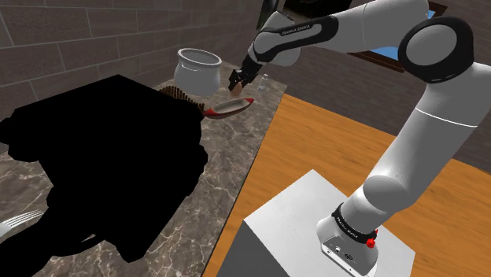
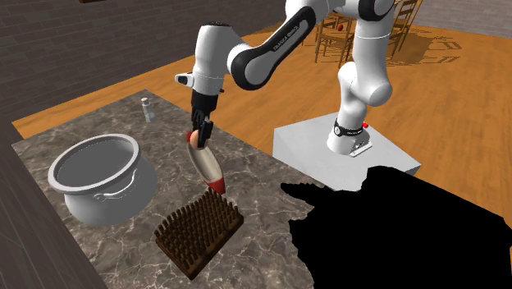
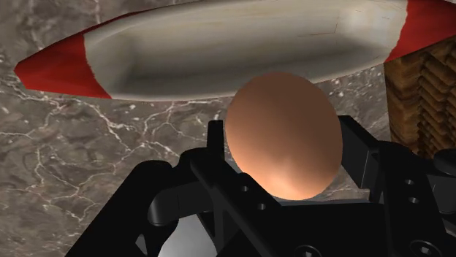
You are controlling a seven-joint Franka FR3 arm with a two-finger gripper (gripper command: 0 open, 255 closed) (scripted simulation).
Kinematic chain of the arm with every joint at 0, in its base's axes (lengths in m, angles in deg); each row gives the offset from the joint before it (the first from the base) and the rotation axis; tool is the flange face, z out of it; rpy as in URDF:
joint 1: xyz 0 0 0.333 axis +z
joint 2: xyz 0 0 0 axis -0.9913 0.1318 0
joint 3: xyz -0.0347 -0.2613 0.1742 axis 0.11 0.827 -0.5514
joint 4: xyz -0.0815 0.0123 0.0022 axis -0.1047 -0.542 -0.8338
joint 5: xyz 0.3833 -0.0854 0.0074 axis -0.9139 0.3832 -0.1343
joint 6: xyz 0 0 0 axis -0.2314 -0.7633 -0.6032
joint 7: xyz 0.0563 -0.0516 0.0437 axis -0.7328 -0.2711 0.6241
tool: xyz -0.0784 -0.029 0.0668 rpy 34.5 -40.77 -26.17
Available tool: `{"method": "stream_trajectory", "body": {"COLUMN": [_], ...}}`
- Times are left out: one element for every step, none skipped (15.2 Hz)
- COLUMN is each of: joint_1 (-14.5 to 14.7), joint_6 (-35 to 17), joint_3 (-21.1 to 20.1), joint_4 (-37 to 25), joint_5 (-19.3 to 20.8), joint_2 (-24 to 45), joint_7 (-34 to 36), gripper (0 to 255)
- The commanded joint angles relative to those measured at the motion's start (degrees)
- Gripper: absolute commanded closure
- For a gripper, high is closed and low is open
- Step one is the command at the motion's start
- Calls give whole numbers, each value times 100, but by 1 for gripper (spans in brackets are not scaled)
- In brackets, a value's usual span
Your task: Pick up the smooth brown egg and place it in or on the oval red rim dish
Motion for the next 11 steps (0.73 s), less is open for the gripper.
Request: {"method": "stream_trajectory", "body": {"joint_1": [-5,-4,-3,-3,-2,-1,-1,0,0,0,0], "joint_6": [-140,-209,-278,-347,-416,-484,-553,-610,-610,-610,-610], "joint_3": [-1,-2,-4,-6,-8,-10,-12,-13,-13,-13,-13], "joint_4": [83,117,151,183,214,244,272,295,296,295,295], "joint_5": [-16,-21,-26,-32,-37,-42,-47,-52,-52,-52,-52], "joint_2": [55,90,126,163,201,240,281,315,315,315,315], "joint_7": [-32,-42,-52,-62,-73,-83,-93,-102,-102,-102,-102], "gripper": [255,255,255,255,255,255,255,255,255,255,255]}}
